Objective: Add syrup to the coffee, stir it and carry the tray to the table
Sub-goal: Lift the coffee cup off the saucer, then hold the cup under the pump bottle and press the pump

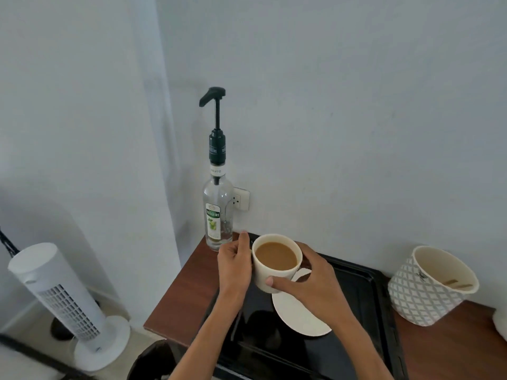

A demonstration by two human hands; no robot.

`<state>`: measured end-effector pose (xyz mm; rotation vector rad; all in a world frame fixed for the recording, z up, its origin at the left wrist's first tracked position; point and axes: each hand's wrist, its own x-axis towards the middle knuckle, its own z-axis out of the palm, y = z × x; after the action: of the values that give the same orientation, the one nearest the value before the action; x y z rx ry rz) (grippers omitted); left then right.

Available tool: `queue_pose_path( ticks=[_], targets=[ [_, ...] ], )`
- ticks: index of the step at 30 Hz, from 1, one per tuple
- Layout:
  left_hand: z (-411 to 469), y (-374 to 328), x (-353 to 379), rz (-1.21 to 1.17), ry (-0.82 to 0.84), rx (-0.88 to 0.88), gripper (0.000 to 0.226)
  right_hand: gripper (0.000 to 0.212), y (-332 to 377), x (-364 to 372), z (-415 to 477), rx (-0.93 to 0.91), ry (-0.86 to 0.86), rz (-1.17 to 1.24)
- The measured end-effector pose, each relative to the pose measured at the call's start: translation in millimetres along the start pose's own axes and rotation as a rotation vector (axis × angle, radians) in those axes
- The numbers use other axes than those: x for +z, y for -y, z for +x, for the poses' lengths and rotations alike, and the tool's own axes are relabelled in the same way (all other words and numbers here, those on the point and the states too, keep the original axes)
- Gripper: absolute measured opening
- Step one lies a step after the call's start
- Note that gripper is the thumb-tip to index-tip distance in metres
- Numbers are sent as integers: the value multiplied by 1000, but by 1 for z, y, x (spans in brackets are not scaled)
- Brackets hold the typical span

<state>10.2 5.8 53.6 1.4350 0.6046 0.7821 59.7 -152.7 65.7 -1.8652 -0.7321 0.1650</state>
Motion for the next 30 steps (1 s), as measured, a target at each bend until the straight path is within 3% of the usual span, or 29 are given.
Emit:
queue_pose_path(
  ticks=[11,20,22,26,30],
  targets=[
    [41,-46,-58,-53,-182,26,45,72,57,44,47,-104,119,11],
    [92,-79,-86,-79,-214,76,45,75,96,22,110,-146,293,-290],
    [103,-85,-90,-83,-211,79,47,60,115,5,132,-161,252,-365],
    [121,-100,-94,-108,-198,75,55,22,166,-15,176,-288,5,-335],
    [137,-117,-91,-118,-184,79,51,24,217,-8,219,-363,-56,-358]
  ],
)
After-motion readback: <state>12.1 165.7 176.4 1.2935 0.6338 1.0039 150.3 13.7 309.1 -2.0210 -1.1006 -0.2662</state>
